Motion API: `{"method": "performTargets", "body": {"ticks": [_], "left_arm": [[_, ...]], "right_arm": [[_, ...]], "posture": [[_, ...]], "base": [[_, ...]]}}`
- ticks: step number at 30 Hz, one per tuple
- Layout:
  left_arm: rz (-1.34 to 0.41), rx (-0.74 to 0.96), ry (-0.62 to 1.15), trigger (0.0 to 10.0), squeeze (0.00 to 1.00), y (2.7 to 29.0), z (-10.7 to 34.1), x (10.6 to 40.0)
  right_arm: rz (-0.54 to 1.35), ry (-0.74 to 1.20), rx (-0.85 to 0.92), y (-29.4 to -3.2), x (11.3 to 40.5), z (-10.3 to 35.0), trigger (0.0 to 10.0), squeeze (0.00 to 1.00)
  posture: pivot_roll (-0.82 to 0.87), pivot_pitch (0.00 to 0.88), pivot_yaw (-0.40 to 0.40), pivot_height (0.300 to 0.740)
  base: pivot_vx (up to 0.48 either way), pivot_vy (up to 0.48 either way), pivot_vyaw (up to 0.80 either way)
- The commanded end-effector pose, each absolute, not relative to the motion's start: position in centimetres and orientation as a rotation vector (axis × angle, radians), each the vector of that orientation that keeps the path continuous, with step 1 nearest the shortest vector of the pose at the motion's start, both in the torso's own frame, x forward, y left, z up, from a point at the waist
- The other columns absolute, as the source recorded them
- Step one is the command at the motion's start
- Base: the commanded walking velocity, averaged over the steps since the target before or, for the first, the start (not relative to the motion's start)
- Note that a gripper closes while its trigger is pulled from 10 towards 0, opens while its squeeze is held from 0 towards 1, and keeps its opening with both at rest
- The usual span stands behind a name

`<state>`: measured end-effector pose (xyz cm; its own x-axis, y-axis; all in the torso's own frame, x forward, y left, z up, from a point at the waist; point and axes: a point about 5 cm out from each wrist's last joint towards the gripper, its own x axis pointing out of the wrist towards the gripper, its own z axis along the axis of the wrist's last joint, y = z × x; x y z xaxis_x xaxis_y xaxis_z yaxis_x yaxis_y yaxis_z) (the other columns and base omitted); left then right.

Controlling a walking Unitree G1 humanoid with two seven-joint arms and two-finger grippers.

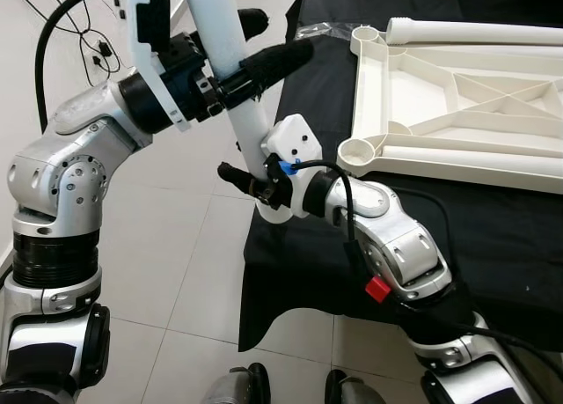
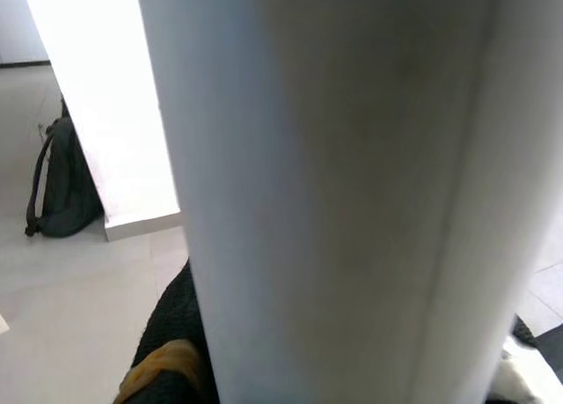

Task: Building children table

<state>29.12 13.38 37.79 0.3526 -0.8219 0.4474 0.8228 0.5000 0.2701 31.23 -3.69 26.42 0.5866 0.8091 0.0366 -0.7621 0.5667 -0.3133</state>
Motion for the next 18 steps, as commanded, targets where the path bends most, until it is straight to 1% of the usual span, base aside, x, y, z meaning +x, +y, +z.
{"method": "performTargets", "body": {"ticks": [1, 10, 11, 12, 15, 16, 18], "left_arm": [[-1.067, -0.009, -0.582, 0.0, 0.00, 13.5, 38.0, 28.8], [-1.087, -0.022, -0.560, 0.0, 0.00, 13.1, 37.8, 28.8], [-1.094, -0.023, -0.560, 0.0, 0.00, 13.1, 37.9, 28.8], [-1.096, -0.023, -0.559, 0.0, 0.00, 13.1, 37.9, 28.8], [-1.100, -0.022, -0.557, 0.0, 0.00, 13.0, 38.0, 28.8], [-1.103, -0.022, -0.554, 0.0, 0.00, 13.0, 38.0, 28.8], [-1.109, -0.023, -0.550, 0.0, 0.00, 12.9, 38.2, 28.9]], "right_arm": [[0.939, -0.199, -0.269, -3.3, 31.0, 26.8, 0.0, 0.00], [0.911, -0.217, -0.229, -3.5, 31.2, 27.7, 0.0, 0.00], [0.919, -0.227, -0.208, -3.5, 31.2, 27.9, 7.6, 0.00], [0.921, -0.236, -0.186, -3.5, 31.1, 28.2, 10.0, 0.00], [0.917, -0.253, -0.162, -3.6, 31.1, 28.6, 10.0, 0.00], [0.925, -0.252, -0.148, -3.6, 31.1, 28.8, 10.0, 1.00], [0.923, -0.254, -0.130, -3.6, 31.2, 29.0, 10.0, 1.00]], "posture": [[0.04, 0.206, 0.056, 0.740], [0.04, 0.211, 0.059, 0.740], [0.04, 0.213, 0.060, 0.740], [0.04, 0.214, 0.060, 0.740], [0.04, 0.216, 0.061, 0.740], [0.04, 0.216, 0.062, 0.740], [0.04, 0.217, 0.062, 0.740]], "base": [[0.000, 0.000, 0.00], [0.000, 0.000, 0.00], [0.000, 0.000, 0.00], [0.000, 0.000, 0.00], [0.000, 0.000, 0.00], [0.000, 0.000, 0.00], [0.000, 0.000, 0.00]]}}
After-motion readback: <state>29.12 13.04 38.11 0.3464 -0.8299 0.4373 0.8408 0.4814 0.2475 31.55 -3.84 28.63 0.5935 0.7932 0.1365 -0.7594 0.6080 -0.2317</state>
